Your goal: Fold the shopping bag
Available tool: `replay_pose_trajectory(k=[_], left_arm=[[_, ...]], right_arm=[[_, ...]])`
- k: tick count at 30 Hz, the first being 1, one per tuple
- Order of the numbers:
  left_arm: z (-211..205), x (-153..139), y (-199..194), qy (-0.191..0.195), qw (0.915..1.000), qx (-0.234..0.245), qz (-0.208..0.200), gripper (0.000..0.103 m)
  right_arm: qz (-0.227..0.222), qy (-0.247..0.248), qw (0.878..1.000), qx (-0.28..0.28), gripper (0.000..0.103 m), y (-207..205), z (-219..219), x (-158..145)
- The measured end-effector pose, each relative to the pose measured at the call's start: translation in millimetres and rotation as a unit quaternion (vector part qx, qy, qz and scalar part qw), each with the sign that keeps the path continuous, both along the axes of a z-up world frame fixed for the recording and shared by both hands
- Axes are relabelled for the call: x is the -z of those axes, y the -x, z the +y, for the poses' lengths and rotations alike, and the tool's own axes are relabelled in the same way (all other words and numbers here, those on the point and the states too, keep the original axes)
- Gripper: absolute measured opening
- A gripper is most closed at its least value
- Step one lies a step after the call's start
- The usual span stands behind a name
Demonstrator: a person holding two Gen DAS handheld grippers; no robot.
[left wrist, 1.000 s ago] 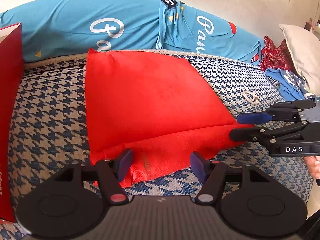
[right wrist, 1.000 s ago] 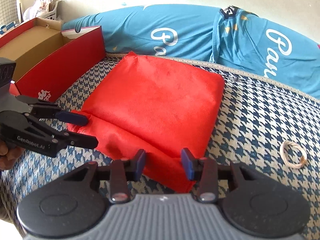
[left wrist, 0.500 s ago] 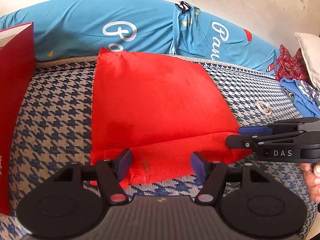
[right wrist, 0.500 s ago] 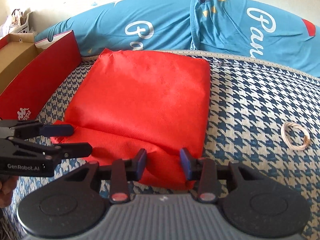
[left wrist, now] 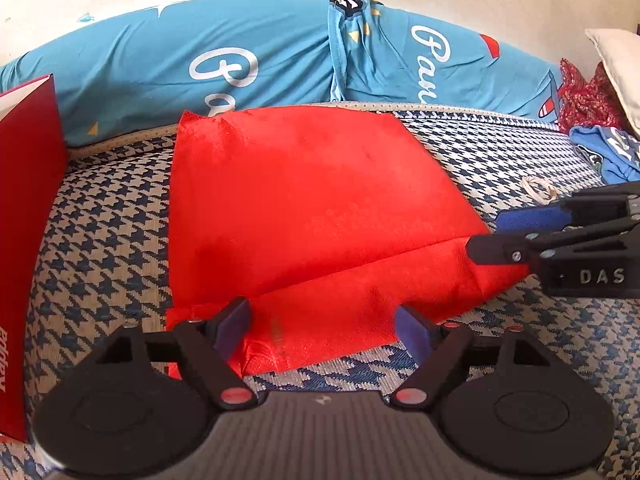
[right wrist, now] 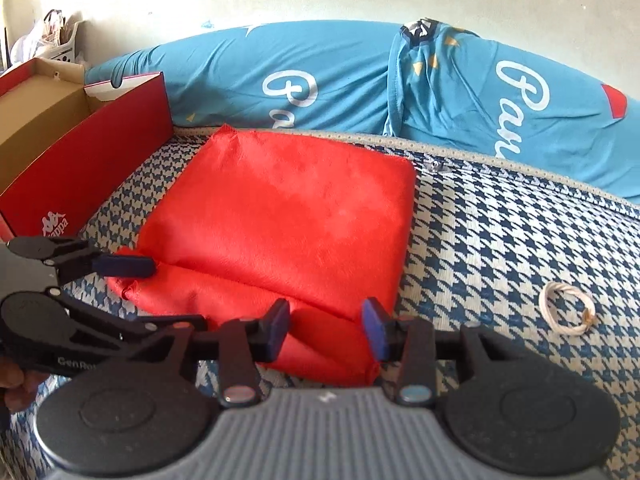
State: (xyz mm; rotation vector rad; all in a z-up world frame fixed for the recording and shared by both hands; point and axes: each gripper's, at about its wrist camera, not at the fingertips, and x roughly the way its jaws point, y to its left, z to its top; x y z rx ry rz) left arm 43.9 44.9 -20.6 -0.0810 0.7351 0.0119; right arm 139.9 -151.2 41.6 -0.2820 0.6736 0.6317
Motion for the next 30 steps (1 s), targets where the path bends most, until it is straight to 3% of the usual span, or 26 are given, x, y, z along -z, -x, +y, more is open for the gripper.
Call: replay_pose_trajectory(k=[5, 11, 15, 30], left_arm=[[1.1, -0.8, 0.5, 0.006, 1.0, 0.0, 0.0, 0.08], [0.3, -0.1, 0.7, 0.005, 1.0, 0.001, -0.001, 0.08], [-0.1, -0.2, 1.5, 0.006, 1.0, 0.003, 0.0, 0.08], [11.8, -2.2, 1.4, 0.049, 0.9988, -0.004, -0.006, 0.081]], right_arm=[[-0.032, 0.01, 0.999, -0.018, 0.021, 13.1, -5.8, -6.3], [-0.046, 0.01, 0.997, -0.057, 0.019, 28.7, 3.4, -10.3], [-0.036, 0.032, 0.997, -0.058, 0.019, 24.9, 13.0, 1.7], [0.009, 0.024, 0.999, -0.028, 0.018, 3.6, 14.6, 29.2]])
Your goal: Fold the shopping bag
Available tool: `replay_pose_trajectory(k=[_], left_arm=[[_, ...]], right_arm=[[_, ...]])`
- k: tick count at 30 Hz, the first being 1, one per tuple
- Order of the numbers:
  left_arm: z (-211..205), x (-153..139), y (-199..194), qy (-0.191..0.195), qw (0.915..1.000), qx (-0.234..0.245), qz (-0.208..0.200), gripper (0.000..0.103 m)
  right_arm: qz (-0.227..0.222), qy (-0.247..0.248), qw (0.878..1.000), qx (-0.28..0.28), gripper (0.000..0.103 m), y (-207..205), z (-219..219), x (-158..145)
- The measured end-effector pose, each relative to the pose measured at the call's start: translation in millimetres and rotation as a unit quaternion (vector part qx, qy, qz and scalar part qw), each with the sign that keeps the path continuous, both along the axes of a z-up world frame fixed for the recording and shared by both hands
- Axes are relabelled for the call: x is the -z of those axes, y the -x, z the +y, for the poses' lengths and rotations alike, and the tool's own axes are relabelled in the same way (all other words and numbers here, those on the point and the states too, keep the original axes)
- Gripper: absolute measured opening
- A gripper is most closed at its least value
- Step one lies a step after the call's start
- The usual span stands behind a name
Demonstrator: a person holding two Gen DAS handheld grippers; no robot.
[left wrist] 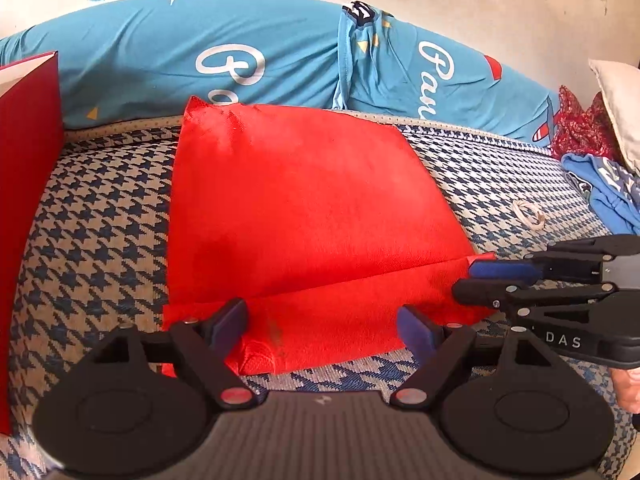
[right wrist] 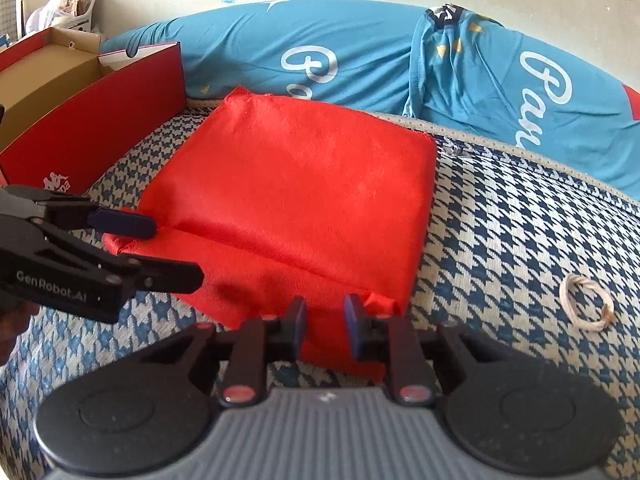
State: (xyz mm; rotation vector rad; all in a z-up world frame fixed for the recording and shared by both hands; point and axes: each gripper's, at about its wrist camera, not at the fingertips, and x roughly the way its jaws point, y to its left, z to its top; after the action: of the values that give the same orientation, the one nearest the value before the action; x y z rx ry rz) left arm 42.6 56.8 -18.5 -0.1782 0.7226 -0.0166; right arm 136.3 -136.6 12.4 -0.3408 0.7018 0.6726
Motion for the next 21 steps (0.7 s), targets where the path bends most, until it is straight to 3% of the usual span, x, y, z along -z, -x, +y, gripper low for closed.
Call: replay_pose_trajectory(k=[4, 9, 15, 18, 20, 21], left_arm=[[-11.1, 4.1, -1.2, -0.038, 0.9993, 0.004, -0.003, 0.083], [-10.8, 4.2, -5.4, -0.038, 0.9991, 0.019, 0.005, 0.088], [-8.5, 3.3, -7.5, -0.032, 0.999, 0.028, 0.011, 0.089], [-4.5, 1.7, -8.2, -0.022, 0.999, 0.036, 0.016, 0.089], [-1.5, 1.1, -8.3, -0.013, 0.999, 0.039, 0.017, 0.089], [-0.2, 0.9, -8.5, -0.01, 0.999, 0.041, 0.017, 0.089]], right_arm=[[-0.012, 0.015, 1.0, -0.007, 0.018, 3.0, 3.8, -0.5], [-0.047, 0.037, 0.997, -0.039, 0.021, 11.8, 7.5, -6.3], [-0.049, 0.029, 0.996, -0.067, 0.026, 13.2, 4.3, -11.2], [-0.04, 0.016, 0.996, -0.075, 0.03, 11.0, 1.0, -12.5], [-0.03, 0.006, 0.996, -0.088, 0.043, 10.6, -0.8, -13.0], [-0.028, 0.005, 0.995, -0.097, 0.045, 11.6, -0.9, -12.8]])
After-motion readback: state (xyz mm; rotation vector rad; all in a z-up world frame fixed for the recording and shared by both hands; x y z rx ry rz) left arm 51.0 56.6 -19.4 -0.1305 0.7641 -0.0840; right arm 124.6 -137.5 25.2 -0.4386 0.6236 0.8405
